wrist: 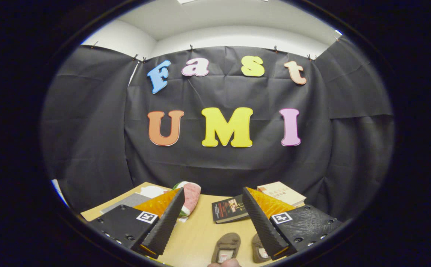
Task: Open the storage box then place both shoes into the box .Put the left shoe in first, then the right shoe, with the right side of both shoes facing outward in a uniform manner.
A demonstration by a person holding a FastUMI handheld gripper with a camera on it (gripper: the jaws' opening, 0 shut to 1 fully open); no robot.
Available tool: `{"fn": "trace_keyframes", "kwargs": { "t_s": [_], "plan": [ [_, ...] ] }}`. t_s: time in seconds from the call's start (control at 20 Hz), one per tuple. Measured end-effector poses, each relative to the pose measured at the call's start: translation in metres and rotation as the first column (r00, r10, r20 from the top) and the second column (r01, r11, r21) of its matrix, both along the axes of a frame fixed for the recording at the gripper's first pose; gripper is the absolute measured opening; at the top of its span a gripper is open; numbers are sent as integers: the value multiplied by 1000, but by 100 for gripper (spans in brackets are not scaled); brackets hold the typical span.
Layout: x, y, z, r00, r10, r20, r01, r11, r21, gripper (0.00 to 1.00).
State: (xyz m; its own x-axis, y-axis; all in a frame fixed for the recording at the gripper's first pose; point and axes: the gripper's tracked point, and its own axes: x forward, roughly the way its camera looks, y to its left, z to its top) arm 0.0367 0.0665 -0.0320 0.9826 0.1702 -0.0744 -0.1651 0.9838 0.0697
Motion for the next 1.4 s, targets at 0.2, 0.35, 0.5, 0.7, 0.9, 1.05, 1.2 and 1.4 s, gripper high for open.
{"fn": "trace_keyframes", "kwargs": {
  "t_s": [0.2, 0.35, 0.5, 0.7, 0.9, 1.05, 1.2, 1.4],
  "plan": [
    [8, 38, -37, 992, 97, -79, -90, 992, 87, 94],
    [13, 75, -76, 971, 187, -152, -160, 971, 175, 95],
    [17, 112, -116, 935, 268, -230, -215, 949, 232, 95],
    [18, 151, -169, 875, 353, -331, -234, 907, 350, 95],
    [22, 182, -206, 814, 421, -401, -242, 873, 423, 96],
    [22, 193, -221, 789, 452, -417, -230, 846, 481, 96],
    [18, 200, -232, 753, 509, -417, -204, 783, 588, 96],
    [18, 209, -238, 712, 564, -417, -135, 694, 707, 96]
  ]
}}
